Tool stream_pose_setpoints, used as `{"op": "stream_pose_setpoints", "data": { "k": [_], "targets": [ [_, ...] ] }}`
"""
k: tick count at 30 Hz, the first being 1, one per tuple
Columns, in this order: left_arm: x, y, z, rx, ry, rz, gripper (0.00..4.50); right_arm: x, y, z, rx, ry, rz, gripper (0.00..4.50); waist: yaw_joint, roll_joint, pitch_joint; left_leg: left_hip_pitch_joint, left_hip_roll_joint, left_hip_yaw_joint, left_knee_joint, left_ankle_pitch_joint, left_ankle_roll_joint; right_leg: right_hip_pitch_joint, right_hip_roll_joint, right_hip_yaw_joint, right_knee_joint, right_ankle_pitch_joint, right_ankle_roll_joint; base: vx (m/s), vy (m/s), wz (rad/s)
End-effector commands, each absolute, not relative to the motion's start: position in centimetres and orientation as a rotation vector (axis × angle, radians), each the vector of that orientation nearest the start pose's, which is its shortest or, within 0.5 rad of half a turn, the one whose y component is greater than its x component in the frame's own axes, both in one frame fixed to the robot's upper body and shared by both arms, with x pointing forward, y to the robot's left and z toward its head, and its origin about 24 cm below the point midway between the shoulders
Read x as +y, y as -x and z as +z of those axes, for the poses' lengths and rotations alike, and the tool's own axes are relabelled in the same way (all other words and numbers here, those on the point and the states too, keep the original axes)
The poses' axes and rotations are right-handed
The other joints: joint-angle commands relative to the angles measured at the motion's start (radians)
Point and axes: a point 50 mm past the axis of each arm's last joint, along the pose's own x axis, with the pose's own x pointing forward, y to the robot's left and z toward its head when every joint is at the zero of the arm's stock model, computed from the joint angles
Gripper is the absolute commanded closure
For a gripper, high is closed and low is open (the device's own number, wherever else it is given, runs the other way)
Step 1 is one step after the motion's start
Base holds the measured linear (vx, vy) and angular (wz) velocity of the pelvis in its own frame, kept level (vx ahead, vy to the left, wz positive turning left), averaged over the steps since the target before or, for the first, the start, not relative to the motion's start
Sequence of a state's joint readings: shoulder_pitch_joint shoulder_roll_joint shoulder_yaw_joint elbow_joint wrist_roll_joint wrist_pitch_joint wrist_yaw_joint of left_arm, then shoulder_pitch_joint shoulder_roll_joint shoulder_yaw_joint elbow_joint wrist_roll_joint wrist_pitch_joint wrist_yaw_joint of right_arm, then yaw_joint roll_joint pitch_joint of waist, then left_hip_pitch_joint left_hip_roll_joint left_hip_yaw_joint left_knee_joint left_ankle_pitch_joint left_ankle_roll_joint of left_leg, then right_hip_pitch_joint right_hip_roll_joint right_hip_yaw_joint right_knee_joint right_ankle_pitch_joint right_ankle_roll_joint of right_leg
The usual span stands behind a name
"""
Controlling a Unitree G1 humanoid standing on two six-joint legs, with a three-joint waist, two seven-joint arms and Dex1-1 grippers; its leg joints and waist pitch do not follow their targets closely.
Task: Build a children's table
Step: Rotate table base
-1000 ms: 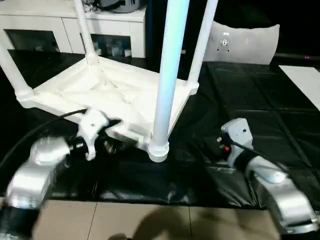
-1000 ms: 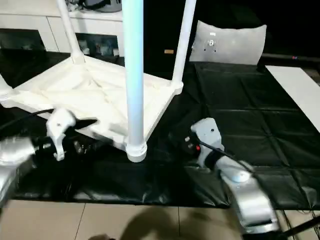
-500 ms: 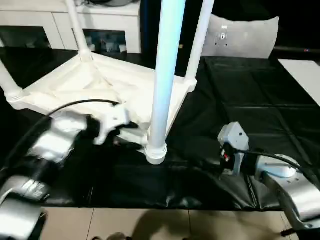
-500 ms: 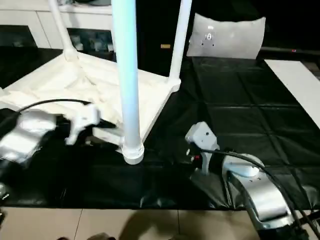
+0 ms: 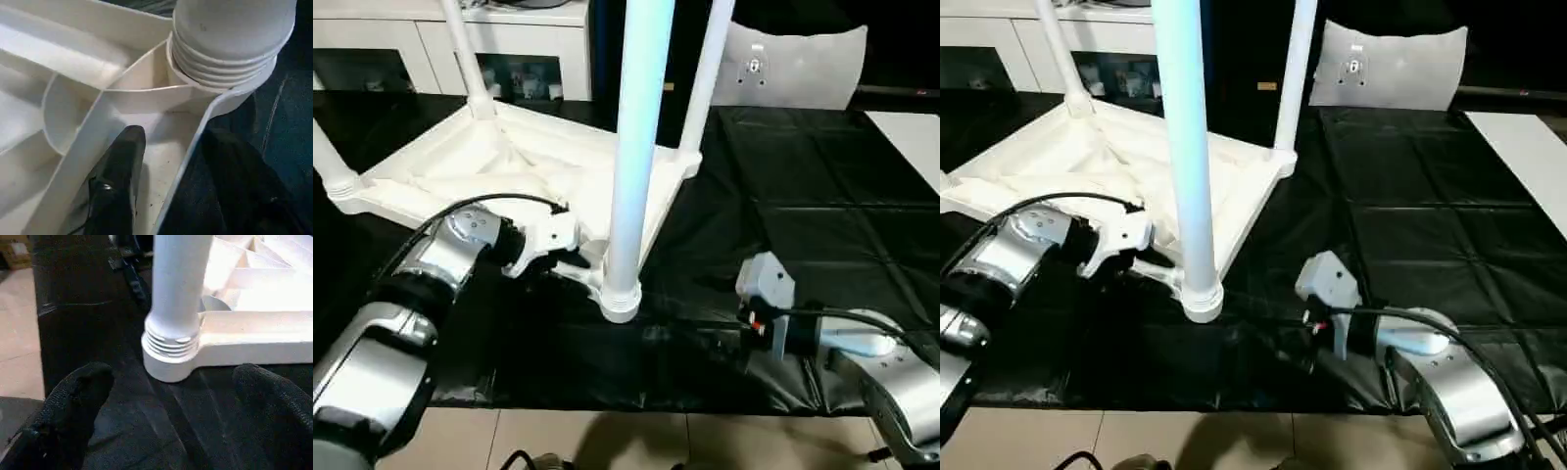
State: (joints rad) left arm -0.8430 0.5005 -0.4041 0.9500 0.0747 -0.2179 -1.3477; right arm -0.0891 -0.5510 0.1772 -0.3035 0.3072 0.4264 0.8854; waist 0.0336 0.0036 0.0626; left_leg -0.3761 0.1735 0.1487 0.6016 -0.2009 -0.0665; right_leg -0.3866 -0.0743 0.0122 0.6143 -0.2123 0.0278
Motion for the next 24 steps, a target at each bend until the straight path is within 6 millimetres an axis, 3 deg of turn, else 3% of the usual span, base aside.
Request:
{"op": "stream_pose_setpoints", "data": {
  "k": [1, 8, 15, 20, 24],
  "targets": [
    [17.4, -34.6, 8.6, 0.509, -0.747, -1.440, 2.63, -14.6, -22.8, 8.6, 0.269, 0.215, 1.155, 0.00, 0.002, 0.008, -0.055, 0.018, 0.038, 0.002, -0.078, -0.164, 0.036, 0.044, -0.045, 0.014, -0.057, 0.048, -0.304, 0.000, 0.000, 0.00],
    [17.5, -34.8, 8.5, 0.512, -0.743, -1.423, 3.43, -14.5, -23.1, 8.6, 0.270, 0.215, 1.150, 0.00, 0.002, 0.007, -0.052, 0.020, 0.041, 0.003, -0.083, -0.192, 0.026, 0.040, -0.048, 0.016, -0.062, 0.005, -0.302, 0.000, 0.000, 0.00],
    [17.0, -34.8, 8.5, 0.516, -0.645, -1.448, 3.77, -14.5, -23.3, 8.6, 0.264, 0.214, 1.146, 0.00, 0.003, 0.010, -0.052, 0.019, 0.041, 0.003, -0.084, -0.183, 0.020, 0.041, -0.048, 0.016, -0.060, 0.029, -0.306, 0.000, 0.000, 0.00],
    [16.9, -34.6, 8.1, 0.545, -0.624, -1.461, 4.03, -14.5, -23.4, 8.6, 0.253, 0.206, 1.125, 0.00, 0.003, 0.009, -0.054, 0.016, 0.039, 0.004, -0.080, -0.139, 0.043, 0.046, -0.049, 0.016, -0.055, 0.105, -0.322, 0.000, 0.000, 0.00],
    [16.8, -34.4, 7.2, 0.605, -0.534, -1.385, 4.21, -14.6, -24.0, 8.7, 0.232, 0.205, 1.063, 0.00, 0.000, 0.010, -0.050, 0.016, 0.041, 0.004, -0.083, -0.154, 0.039, 0.045, -0.050, 0.016, -0.058, 0.064, -0.325, 0.000, 0.000, 0.00]
  ]
}}
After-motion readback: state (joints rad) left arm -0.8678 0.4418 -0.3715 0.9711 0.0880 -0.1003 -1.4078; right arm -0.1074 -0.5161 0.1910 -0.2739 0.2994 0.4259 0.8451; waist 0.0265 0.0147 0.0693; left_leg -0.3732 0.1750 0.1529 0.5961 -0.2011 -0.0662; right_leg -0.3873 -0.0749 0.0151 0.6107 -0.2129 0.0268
